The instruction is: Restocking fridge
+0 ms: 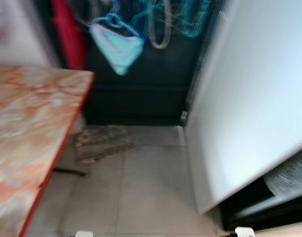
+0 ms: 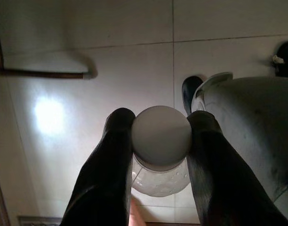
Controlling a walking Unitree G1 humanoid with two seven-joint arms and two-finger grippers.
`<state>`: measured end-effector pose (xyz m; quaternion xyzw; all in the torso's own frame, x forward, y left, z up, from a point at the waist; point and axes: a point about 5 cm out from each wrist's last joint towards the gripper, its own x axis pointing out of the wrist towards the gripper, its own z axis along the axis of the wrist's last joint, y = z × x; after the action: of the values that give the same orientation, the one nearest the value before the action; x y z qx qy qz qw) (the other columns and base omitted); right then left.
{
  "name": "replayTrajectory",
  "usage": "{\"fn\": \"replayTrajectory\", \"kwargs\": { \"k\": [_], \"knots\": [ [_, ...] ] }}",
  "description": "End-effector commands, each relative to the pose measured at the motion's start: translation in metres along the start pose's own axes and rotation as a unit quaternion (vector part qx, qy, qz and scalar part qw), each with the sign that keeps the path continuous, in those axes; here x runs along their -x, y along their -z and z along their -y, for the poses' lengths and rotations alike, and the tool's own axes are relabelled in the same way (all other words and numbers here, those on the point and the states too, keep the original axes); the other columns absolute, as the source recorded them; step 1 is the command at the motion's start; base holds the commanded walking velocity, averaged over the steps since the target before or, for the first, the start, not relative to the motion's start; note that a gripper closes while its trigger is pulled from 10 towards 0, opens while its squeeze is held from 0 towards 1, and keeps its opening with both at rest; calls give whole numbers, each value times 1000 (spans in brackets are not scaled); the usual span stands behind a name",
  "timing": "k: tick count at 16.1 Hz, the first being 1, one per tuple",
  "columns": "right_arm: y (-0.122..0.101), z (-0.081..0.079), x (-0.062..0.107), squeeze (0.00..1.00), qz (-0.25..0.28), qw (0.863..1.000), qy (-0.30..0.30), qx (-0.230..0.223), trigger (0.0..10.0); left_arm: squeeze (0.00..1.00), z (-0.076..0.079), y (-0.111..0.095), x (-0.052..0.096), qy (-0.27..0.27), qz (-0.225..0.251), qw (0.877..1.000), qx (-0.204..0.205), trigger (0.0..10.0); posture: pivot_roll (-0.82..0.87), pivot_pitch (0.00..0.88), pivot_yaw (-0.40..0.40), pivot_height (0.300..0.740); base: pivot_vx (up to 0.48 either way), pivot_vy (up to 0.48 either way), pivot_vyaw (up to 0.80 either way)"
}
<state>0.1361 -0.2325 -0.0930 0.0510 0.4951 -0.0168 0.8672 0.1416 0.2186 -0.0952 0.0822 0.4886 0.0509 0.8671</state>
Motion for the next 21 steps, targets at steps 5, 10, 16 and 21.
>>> {"fn": "replayTrajectory", "kwargs": {
  "k": [5, 10, 16, 21],
  "knots": [
    [8, -2, 1, 0, -7, 1000, 5, -16, 10000, 0, -1, 13, 3, 5, -17, 1000, -8, 10000, 54, 150, -1, 740, 0, 0, -775],
    [11, -2, 1, 0, -9, 1000, 6, -20, 10000, 0, -3, 12, 3, 7, -11, 1000, -27, 10000, 56, 127, 4, 740, 0, -76, -775],
    [14, -2, 2, 0, -11, 1000, 10, -24, 10000, 0, -4, 13, 3, 8, -16, 1000, -23, 10000, 55, 107, 10, 740, 0, -119, -775],
    [16, -2, 2, 0, -11, 999, 14, -28, 10000, 0, -3, 11, 3, 15, -12, 999, -25, 10000, 51, 103, 12, 740, 0, 0, -775]
  ]
}}
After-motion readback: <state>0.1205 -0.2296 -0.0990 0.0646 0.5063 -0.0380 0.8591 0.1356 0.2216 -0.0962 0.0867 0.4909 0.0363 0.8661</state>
